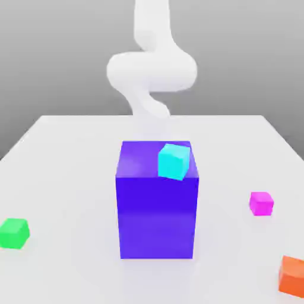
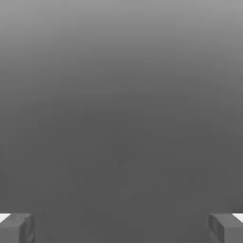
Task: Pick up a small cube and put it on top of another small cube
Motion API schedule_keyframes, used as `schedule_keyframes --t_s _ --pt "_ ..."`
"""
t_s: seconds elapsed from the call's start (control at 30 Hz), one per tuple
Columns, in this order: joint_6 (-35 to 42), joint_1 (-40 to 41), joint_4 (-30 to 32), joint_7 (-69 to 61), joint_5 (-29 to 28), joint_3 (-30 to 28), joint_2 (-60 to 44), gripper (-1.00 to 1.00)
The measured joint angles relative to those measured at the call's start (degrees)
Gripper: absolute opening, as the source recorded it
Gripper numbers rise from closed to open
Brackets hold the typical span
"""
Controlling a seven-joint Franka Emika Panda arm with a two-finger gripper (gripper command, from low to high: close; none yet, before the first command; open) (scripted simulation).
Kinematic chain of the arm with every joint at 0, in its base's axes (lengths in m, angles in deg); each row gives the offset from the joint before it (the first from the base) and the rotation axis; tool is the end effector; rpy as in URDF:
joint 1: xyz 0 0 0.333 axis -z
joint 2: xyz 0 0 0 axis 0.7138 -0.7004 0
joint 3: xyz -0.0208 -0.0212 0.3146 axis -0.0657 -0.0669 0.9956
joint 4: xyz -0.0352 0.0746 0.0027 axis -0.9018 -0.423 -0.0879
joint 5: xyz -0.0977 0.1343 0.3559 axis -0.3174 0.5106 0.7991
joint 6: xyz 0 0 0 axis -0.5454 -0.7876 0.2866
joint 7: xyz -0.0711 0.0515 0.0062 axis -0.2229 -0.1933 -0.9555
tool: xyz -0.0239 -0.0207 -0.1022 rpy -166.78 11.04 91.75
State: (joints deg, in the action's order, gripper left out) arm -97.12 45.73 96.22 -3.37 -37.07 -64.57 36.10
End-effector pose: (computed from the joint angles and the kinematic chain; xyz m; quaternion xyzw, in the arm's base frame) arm 0.3760 0.0433 0.6618 -0.8612 0.3642 -0.3275 0.1359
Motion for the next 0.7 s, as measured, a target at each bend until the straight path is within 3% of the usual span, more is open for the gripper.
schedule_keyframes --t_s 0.47,0.7 --pt "-19.1 -1.6 18.1 34.1 -4.2 30.7 -28.6 0.00" --pt "-28.3 -9.0 26.7 50.7 -6.6 39.4 -42.5 0.00"
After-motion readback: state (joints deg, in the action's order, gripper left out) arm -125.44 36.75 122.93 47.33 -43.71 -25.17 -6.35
